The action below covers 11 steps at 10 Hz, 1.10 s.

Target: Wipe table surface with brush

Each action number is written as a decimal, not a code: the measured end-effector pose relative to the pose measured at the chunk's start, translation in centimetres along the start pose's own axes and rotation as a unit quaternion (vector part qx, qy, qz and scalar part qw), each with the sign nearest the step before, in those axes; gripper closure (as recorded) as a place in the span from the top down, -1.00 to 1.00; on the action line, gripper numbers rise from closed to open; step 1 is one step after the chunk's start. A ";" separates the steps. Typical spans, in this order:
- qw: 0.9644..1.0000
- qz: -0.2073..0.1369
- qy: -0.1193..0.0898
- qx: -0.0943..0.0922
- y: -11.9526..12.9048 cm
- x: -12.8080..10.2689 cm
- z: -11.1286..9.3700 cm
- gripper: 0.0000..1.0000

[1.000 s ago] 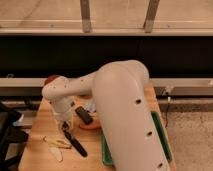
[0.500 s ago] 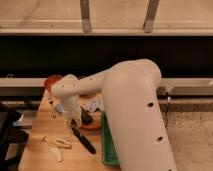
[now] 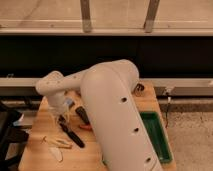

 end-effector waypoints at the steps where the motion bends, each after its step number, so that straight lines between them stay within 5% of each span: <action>1: 1.000 0.004 0.003 0.000 0.4 -0.1 0.1 -1.00; 5: 0.999 0.042 0.014 -0.002 -2.4 1.7 0.9 -1.00; 7: 0.998 0.062 0.014 0.001 -7.0 3.3 1.0 -1.00; 11: 0.998 0.055 0.007 0.003 -10.2 3.0 0.5 -1.00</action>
